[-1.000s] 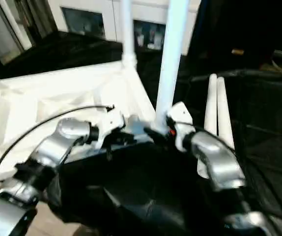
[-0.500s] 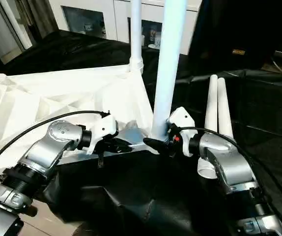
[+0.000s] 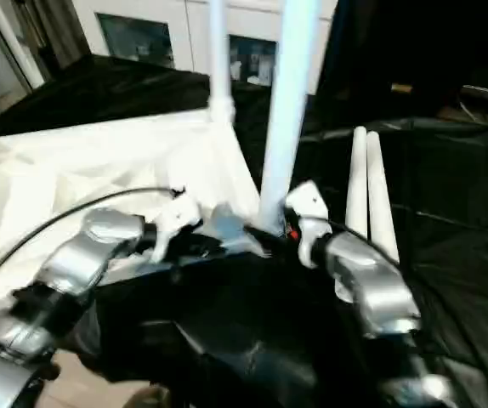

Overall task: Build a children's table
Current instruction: Rotate leg to tighten

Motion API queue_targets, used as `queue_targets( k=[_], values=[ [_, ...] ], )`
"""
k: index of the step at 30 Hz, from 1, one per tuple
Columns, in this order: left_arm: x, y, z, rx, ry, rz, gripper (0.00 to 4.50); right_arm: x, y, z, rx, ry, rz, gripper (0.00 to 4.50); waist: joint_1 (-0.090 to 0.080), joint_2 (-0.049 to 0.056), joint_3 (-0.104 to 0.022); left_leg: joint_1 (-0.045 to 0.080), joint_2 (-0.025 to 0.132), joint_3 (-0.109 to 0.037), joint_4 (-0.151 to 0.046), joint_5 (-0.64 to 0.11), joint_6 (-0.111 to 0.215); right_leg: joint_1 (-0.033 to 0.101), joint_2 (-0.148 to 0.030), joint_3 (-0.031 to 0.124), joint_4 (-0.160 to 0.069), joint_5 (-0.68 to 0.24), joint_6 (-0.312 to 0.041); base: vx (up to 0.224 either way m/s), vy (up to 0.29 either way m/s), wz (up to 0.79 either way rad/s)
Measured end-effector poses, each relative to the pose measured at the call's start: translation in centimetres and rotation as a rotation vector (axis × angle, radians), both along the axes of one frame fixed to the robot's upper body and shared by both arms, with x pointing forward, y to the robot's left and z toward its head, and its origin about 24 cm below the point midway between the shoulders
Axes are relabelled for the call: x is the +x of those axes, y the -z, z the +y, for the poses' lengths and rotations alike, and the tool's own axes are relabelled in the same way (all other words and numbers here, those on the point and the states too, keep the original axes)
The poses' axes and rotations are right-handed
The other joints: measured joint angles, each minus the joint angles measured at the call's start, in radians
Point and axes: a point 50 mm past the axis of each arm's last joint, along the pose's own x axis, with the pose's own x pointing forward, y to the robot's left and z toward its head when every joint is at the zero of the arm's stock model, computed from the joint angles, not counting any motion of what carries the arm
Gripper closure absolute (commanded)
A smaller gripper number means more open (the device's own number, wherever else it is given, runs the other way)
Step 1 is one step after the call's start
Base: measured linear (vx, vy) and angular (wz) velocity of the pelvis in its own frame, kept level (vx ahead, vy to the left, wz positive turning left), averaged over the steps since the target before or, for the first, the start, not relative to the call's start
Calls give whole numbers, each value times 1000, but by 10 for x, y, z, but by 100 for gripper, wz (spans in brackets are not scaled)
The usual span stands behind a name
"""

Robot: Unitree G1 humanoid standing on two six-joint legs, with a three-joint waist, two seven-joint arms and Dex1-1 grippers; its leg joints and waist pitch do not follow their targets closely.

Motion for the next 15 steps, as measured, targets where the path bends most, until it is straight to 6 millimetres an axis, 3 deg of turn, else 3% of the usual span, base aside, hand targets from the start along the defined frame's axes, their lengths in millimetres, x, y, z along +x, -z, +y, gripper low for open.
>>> queue_targets(
  k=[2, 5, 8, 12, 15],
  values=[
    [7, 0, -18, -7, -78, -2, 450, 13, 0, 3, 4, 161, 3, 176, 4, 0, 0, 0, -1, 0, 0, 0, 0, 1, -1, 0, 0, -1, 2, 0, 0, 0],
    [12, -1, -31, -14, -132, -4, 450, 22, -2, 4, 5, 270, -1, 176, 8, 0, 0, 0, -3, 3, -2, 0, 0, 1, -6, -1, 0, -1, 2, 0, 0, 0],
    [12, -2, -35, -17, -134, -10, 450, 23, -2, 3, 8, 294, -11, 106, 9, 0, 0, 0, -3, 10, -4, 0, 0, 2, -10, -1, 0, 1, -1, 0, 0, 0],
    [13, -3, -36, -15, -127, -30, 450, 22, -1, 5, 6, 295, -13, 73, 8, 1, 0, 0, -3, 13, -4, 1, 2, 2, -11, -1, -1, 1, 0, 0, 0, 0],
    [13, -2, -39, -19, -114, -35, 450, 18, 0, 2, -21, 292, -28, 73, 15, 2, -1, -1, -3, 14, -6, 1, 2, 1, -11, -1, -2, 0, 1, 0, 0, 0]
  ],
)
